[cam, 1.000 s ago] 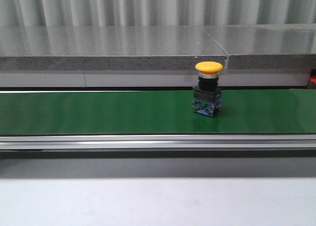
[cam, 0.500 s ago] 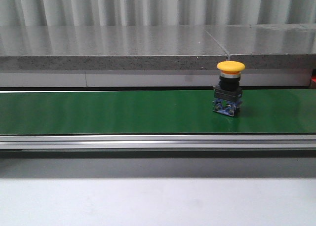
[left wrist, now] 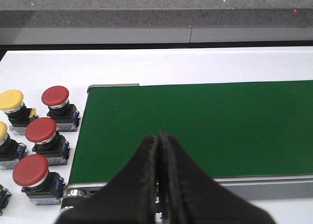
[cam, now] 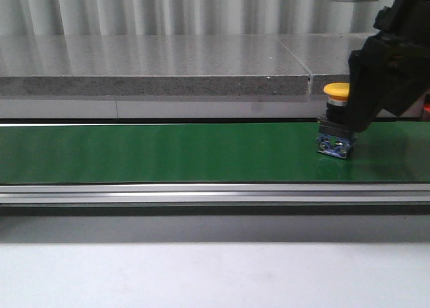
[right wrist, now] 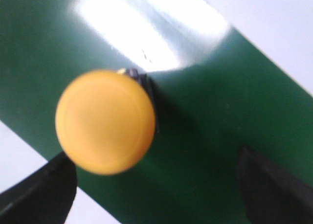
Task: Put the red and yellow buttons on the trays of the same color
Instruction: 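Grasp the yellow button at the belt's end with the right gripper, then lower the yellow button into the yellow tray and open the right gripper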
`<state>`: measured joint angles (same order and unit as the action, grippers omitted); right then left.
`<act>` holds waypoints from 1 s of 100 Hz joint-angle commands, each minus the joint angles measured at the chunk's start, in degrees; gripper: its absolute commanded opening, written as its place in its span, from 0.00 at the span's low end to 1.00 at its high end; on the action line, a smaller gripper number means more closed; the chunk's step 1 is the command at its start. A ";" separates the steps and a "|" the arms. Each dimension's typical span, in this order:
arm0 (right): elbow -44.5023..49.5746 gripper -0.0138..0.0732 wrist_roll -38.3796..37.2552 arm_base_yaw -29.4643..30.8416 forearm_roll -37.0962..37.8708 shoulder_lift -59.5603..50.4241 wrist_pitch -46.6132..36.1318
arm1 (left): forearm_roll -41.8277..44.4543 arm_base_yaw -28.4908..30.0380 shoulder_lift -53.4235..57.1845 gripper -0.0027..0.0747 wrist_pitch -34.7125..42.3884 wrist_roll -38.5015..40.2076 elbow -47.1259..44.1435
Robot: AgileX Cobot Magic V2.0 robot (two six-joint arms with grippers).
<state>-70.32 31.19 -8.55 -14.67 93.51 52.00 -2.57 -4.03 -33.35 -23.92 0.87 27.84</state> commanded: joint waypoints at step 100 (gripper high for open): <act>-4.64 0.38 -9.69 9.75 1.15 -4.38 5.28 | -0.58 -0.49 0.10 0.01 4.62 0.05 1.49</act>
<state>-73.14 23.05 -2.57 -14.01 94.03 56.85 -2.57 -4.03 -33.35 -23.92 0.87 27.84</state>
